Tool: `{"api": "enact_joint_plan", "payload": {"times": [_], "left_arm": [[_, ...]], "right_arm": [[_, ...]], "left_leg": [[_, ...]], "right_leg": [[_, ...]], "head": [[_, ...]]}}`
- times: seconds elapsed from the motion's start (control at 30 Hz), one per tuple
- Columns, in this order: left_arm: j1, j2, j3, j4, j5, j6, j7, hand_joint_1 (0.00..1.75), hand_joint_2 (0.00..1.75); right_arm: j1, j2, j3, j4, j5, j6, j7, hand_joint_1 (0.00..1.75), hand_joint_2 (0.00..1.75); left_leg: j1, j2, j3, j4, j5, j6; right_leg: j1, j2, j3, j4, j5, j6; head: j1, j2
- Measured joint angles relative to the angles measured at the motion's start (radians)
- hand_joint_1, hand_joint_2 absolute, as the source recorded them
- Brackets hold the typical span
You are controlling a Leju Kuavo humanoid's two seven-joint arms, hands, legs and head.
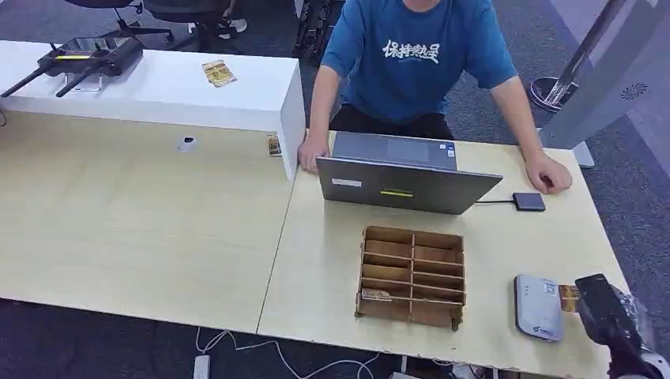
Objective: Pass the card to the sensor for recognition and then transmit it.
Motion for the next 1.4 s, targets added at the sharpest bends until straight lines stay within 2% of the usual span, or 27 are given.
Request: {"api": "enact_joint_plan", "payload": {"times": [0.17, 0.33, 0.5, 0.77, 1.0, 1.23, 1.4], "left_arm": [[0.0, 0.0, 0.0, 0.0, 0.002, 0.0, 0.0, 0.0, 0.0], [0.0, 0.0, 0.0, 0.0, 0.008, -0.001, -0.003, 0.0, 0.0], [0.001, -0.001, 0.0, 0.0, 0.014, -0.001, -0.012, 0.0, 0.0], [0.001, -0.001, 0.0, 0.0, 0.017, -0.001, -0.016, 0.0, 0.0], [0.001, -0.001, 0.0, 0.0, 0.015, 0.0, -0.016, 0.0, 0.0], [0.001, -0.001, 0.0, 0.0, 0.015, 0.0, -0.016, 0.0, 0.0], [0.001, -0.001, 0.0, 0.0, 0.013, 0.0, -0.013, 0.0, 0.0]], "right_arm": [[0.004, 0.0, 0.003, -0.01, 0.005, 0.003, 0.003, 1.75, 1.75], [0.011, 0.008, 0.006, -0.07, -0.007, -0.09, -0.045, 1.75, 1.75], [0.015, 0.009, 0.0, -0.124, -0.028, -0.105, -0.056, 1.75, 1.75], [0.026, 0.003, -0.027, -0.198, -0.066, -0.083, -0.056, 1.75, 1.75], [0.044, -0.002, -0.02, -0.198, -0.052, -0.029, -0.033, 1.75, 1.75], [0.056, -0.017, -0.007, -0.193, -0.046, -0.017, -0.024, 1.75, 1.75], [0.06, -0.028, 0.0, -0.183, -0.029, 0.011, 0.006, 1.75, 1.75]], "left_leg": [[0.0, 0.0, 0.0, 0.0, 0.0, 0.0], [0.0, 0.0, 0.0, 0.0, 0.0, 0.0], [0.0, 0.0, 0.0, 0.0, 0.0, 0.0], [0.0, 0.0, 0.0, 0.0, 0.0, 0.0], [0.0, 0.0, 0.0, 0.0, 0.0, 0.0], [0.0, 0.0, 0.0, 0.0, 0.0, 0.0], [0.0, 0.0, 0.0, 0.0, 0.0, 0.0]], "right_leg": [[0.0, 0.0, 0.0, 0.0, 0.0, 0.0], [0.0, 0.0, 0.0, 0.0, 0.0, 0.0], [0.0, 0.0, 0.0, 0.0, 0.0, 0.0], [0.0, 0.0, 0.0, 0.0, 0.0, 0.0], [0.0, 0.0, 0.0, 0.0, 0.0, 0.0], [0.0, 0.0, 0.0, 0.0, 0.0, 0.0], [0.0, 0.0, 0.0, 0.0, 0.0, 0.0]], "head": [[0.0, 0.0], [0.0, 0.0], [0.0, 0.0], [0.0, 0.0], [0.0, 0.0], [0.0, 0.0], [0.0, 0.0]]}}
